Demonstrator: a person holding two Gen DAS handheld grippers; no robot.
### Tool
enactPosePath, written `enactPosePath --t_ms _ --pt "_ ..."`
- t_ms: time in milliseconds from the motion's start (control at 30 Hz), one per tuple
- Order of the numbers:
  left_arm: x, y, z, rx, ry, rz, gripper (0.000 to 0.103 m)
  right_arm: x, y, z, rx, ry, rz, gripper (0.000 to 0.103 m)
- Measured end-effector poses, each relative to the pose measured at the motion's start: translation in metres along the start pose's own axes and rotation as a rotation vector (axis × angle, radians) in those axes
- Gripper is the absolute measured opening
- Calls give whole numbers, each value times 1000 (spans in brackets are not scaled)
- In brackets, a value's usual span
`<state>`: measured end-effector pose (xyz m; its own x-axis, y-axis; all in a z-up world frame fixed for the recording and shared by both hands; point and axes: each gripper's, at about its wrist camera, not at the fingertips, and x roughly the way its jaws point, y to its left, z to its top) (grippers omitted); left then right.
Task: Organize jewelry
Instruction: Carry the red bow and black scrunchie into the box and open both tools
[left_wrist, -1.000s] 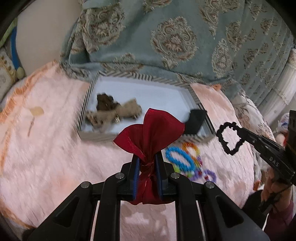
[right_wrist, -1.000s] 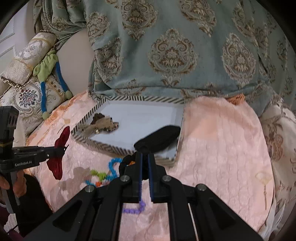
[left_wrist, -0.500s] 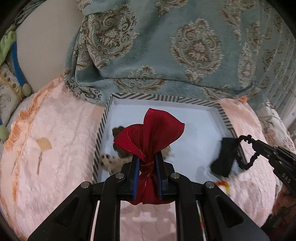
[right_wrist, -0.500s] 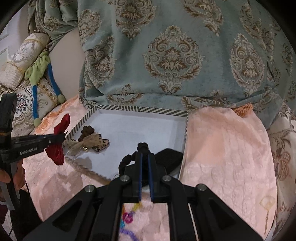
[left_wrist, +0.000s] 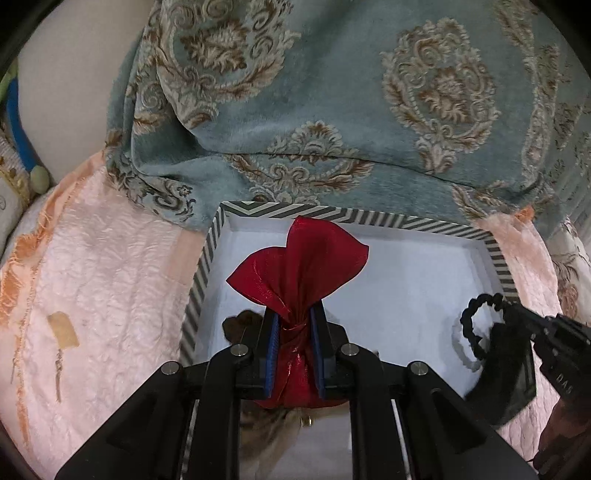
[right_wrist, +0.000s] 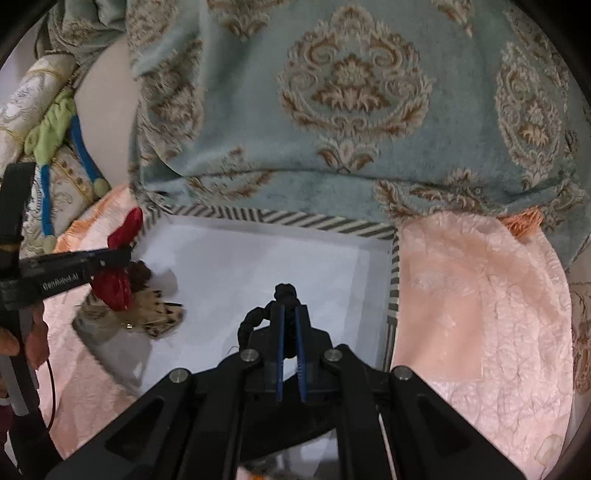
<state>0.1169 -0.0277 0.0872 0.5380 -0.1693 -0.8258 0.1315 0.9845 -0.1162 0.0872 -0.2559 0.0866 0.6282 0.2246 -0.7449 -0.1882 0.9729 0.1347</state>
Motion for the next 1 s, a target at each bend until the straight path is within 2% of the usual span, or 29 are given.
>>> enactPosePath --t_ms 167,233,300,400,467,600,733,1000 --pt "19 -1 4 -11 15 16 0 20 -11 -3 18 36 -51 6" --pt "25 -2 4 -13 31 13 7 26 -13 -5 17 57 -79 6" --pt "28 -2 2 -11 39 21 14 28 -13 -7 10 69 -89 10" --pt "26 -3 -2 -1 36 30 18 21 -10 -10 3 53 -75 22" --pt "18 -3 -4 1 34 33 19 9 -8 -11 2 30 -59 32" --pt "-10 -7 -11 14 -4 38 20 -14 -3 -14 5 4 -43 34" --pt "-37 -9 -24 19 -27 40 20 -43 1 -21 15 -27 -28 43" --pt "-84 -13 -64 47 -50 57 20 -86 14 -49 10 -57 -33 48"
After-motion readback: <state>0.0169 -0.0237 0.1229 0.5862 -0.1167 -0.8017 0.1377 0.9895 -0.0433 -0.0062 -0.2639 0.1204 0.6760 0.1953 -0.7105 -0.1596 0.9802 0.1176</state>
